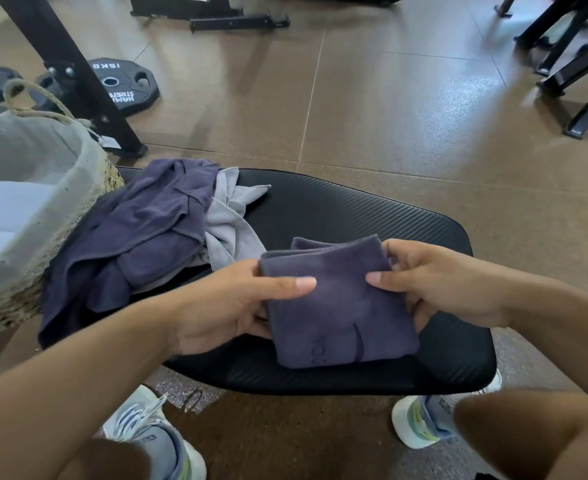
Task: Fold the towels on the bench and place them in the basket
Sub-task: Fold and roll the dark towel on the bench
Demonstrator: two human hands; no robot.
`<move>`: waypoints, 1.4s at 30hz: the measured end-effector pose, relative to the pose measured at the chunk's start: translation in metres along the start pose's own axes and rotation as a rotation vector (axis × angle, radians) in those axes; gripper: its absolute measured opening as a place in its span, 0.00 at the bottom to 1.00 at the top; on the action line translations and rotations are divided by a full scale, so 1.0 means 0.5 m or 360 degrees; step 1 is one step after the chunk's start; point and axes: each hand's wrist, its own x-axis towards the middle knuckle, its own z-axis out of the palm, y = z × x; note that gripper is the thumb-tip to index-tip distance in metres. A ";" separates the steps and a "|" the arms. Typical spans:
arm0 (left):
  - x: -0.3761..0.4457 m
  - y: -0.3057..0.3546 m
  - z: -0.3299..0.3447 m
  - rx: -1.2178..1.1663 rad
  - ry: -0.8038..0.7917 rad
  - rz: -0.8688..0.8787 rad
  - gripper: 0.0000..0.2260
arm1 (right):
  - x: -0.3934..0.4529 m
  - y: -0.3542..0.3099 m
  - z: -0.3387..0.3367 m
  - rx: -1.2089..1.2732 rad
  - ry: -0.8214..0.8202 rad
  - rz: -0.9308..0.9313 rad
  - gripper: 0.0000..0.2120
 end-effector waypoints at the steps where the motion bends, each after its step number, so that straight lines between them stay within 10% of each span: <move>1: 0.005 -0.004 0.002 0.0038 0.0010 0.0004 0.19 | 0.002 0.000 -0.002 -0.0006 0.0031 0.0029 0.09; 12: 0.058 -0.046 0.007 0.0445 0.0607 0.0149 0.09 | 0.042 0.027 -0.023 -0.0476 0.0353 0.0081 0.04; 21: 0.103 -0.040 -0.031 0.0956 0.1020 0.0229 0.25 | 0.080 0.035 -0.051 -0.0999 0.0706 -0.0030 0.18; 35: 0.119 -0.013 -0.013 0.0795 0.0899 0.0113 0.28 | 0.125 0.004 -0.027 -0.1222 0.0239 -0.0219 0.17; 42: 0.112 -0.012 -0.010 0.1653 0.1028 0.0057 0.32 | 0.113 -0.001 -0.031 -0.1074 0.0050 -0.0228 0.10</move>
